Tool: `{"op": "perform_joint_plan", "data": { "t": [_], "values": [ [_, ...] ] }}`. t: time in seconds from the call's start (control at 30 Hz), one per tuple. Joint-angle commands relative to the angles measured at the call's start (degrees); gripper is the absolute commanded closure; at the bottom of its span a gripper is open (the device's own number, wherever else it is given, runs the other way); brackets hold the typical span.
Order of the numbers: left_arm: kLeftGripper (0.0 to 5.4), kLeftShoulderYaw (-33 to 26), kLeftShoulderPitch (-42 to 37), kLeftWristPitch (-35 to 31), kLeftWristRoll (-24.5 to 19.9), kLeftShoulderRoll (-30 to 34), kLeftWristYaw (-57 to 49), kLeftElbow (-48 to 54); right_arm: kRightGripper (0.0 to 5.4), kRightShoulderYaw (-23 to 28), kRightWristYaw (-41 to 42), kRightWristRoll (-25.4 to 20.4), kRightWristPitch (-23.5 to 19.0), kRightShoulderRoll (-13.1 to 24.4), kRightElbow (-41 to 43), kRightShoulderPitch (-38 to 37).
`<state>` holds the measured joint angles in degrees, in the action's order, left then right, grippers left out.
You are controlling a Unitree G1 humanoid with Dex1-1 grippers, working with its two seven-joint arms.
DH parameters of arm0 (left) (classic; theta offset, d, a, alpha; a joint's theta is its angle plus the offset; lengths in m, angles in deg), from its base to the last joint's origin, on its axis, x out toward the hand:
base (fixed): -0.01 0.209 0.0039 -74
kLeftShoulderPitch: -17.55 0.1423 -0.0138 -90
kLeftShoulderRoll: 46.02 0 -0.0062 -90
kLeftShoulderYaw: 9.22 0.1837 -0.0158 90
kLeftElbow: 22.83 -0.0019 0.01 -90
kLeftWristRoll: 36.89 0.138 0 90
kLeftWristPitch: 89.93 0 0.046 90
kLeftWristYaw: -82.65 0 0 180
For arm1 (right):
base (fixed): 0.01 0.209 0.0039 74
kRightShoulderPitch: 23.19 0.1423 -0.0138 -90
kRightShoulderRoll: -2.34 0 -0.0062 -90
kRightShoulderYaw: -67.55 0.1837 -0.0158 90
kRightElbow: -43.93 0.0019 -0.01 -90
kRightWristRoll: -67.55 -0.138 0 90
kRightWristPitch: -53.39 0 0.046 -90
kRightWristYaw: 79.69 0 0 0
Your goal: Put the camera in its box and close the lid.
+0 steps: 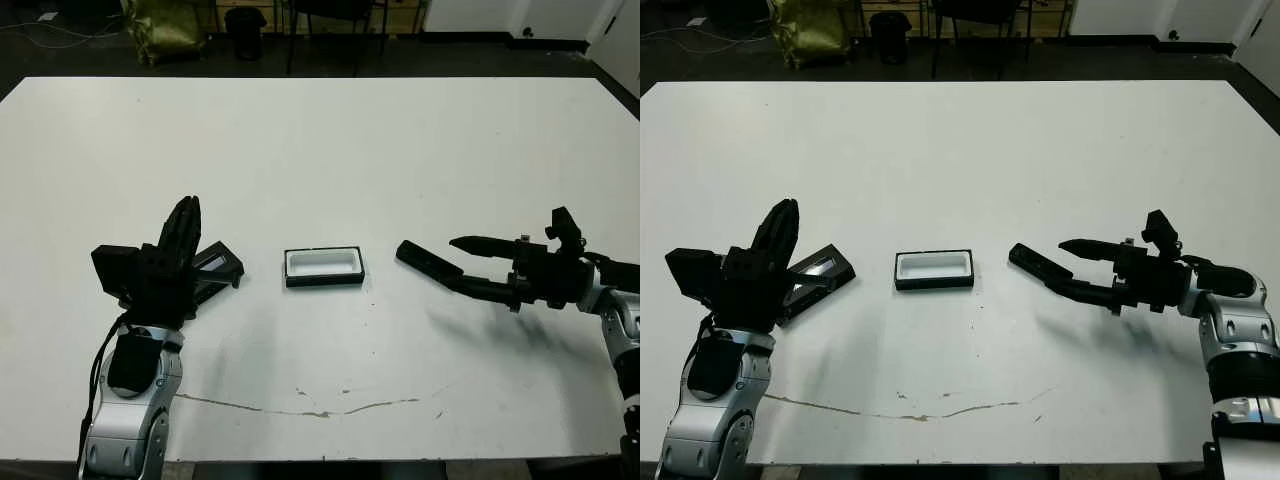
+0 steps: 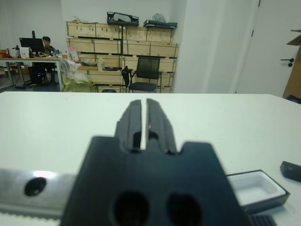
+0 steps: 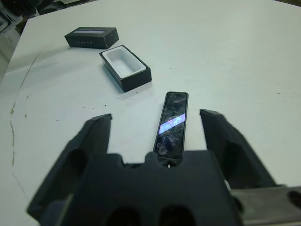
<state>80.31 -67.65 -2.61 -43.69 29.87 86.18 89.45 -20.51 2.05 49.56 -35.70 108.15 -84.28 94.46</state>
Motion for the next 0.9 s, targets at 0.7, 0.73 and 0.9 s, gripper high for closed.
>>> {"op": "perform_joint_plan", "data": {
  "t": [0.7,0.73,0.9],
  "values": [
    [5.4,-0.2,0.9,-0.9,0.0,0.3,0.2,-1.1,0.02,-0.5,-2.4,2.7,3.4,0.0,-4.6,0.1],
    [5.4,-0.2,0.9,-1.0,-0.1,0.3,0.2,-1.0,0.02,-0.6,-2.6,3.0,4.1,-0.1,-5.0,0.1],
    [5.4,-0.3,0.8,-1.0,0.0,0.4,0.2,-1.1,0.02,-1.1,-3.2,3.7,4.9,-0.6,-6.1,0.2]
  ]
}}
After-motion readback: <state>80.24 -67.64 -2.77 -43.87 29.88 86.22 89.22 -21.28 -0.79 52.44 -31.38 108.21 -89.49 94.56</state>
